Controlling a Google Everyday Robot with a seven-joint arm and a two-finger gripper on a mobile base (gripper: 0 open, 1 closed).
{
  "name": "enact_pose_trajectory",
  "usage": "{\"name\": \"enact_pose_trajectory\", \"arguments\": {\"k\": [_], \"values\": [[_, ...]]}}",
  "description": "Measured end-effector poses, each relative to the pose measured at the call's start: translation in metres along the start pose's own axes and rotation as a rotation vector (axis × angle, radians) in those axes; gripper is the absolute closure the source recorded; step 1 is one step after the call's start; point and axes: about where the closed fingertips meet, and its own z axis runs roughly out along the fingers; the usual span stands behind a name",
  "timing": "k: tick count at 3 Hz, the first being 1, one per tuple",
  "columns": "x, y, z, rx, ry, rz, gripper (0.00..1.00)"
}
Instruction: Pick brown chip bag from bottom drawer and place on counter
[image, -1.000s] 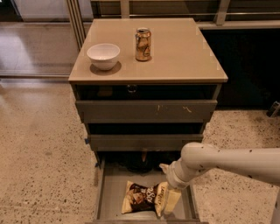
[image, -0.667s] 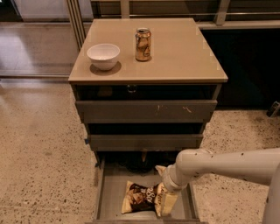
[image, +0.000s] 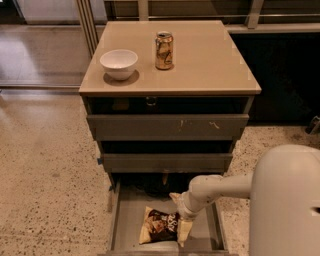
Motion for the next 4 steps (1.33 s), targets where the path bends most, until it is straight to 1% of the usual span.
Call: {"name": "enact_pose_trajectory", "arguments": {"k": [1, 2, 3, 4], "values": [[0.019, -0.016, 0.049, -0.042, -0.005, 0.017, 0.0], [0.031, -0.026, 0.082, -0.063, 0.012, 0.037, 0.0], [0.038, -0.029, 0.101, -0.074, 0.024, 0.053, 0.0], [0.043, -0.029, 0.115, -0.081, 0.016, 0.062, 0.0]]}}
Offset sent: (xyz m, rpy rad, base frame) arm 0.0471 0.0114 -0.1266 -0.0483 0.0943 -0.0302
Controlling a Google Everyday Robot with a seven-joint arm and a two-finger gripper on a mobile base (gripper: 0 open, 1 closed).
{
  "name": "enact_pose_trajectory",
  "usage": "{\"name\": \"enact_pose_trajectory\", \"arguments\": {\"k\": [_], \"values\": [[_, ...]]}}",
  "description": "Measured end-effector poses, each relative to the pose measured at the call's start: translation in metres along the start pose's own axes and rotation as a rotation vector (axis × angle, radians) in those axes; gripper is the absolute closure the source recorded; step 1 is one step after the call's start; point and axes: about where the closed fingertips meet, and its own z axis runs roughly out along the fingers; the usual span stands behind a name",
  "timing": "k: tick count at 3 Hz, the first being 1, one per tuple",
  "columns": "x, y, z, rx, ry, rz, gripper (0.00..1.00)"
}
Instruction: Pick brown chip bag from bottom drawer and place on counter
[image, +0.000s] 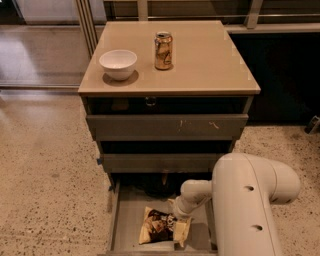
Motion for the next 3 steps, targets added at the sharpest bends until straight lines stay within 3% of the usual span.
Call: {"name": "enact_pose_trajectory", "arguments": {"k": [3], "values": [[0.009, 0.001, 0.05, -0.076, -0.012, 0.016, 0.0]]}}
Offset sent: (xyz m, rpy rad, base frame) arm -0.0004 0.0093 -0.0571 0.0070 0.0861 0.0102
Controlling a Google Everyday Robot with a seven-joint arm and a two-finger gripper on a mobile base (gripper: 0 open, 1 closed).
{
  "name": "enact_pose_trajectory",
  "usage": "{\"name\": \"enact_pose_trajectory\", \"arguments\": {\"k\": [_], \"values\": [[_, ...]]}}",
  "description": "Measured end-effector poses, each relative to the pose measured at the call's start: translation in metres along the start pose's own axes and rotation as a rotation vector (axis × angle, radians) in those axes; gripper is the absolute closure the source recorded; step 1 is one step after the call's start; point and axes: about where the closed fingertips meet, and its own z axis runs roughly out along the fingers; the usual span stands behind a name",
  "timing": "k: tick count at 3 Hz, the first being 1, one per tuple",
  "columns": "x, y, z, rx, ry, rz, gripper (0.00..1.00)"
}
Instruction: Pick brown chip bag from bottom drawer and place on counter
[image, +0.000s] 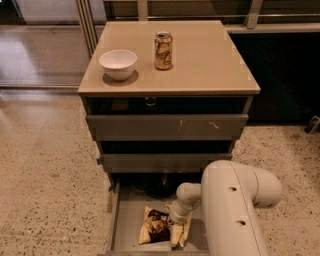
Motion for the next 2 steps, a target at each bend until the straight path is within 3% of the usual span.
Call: {"name": "enact_pose_trajectory", "arguments": {"k": [2], "values": [[0.0038, -0.0001, 0.0171, -0.041, 0.01, 0.017, 0.0]]}}
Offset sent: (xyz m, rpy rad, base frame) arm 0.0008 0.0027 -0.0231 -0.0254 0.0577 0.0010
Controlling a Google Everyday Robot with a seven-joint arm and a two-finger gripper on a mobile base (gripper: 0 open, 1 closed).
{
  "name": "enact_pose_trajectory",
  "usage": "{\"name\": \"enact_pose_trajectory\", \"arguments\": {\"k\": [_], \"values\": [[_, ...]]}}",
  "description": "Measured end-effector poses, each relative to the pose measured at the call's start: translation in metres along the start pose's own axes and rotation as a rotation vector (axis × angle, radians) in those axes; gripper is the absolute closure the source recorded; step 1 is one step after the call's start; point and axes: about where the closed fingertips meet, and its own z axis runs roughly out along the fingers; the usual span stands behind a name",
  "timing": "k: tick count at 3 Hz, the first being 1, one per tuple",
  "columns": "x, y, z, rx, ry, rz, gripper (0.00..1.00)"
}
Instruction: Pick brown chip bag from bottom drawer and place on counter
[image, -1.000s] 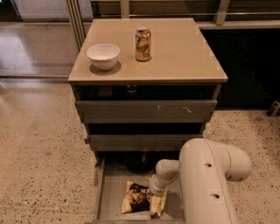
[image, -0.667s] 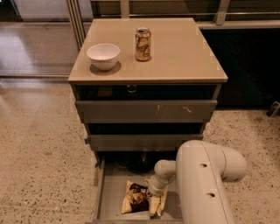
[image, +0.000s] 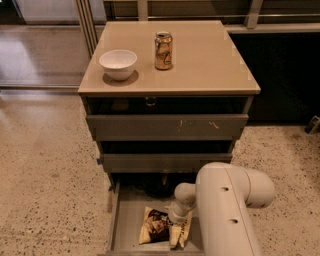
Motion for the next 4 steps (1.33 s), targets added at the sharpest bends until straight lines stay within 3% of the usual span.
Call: {"name": "enact_pose_trajectory", "arguments": {"k": [1, 2, 4], "values": [[0.0044, 0.0043, 0.0093, -0.029, -0.002, 0.018, 0.0], [0.0049, 0.0049, 0.0106, -0.033, -0.002, 0.02, 0.14], [0.0049, 0.005, 0.0106, -0.034, -0.002, 0.02, 0.61]]}}
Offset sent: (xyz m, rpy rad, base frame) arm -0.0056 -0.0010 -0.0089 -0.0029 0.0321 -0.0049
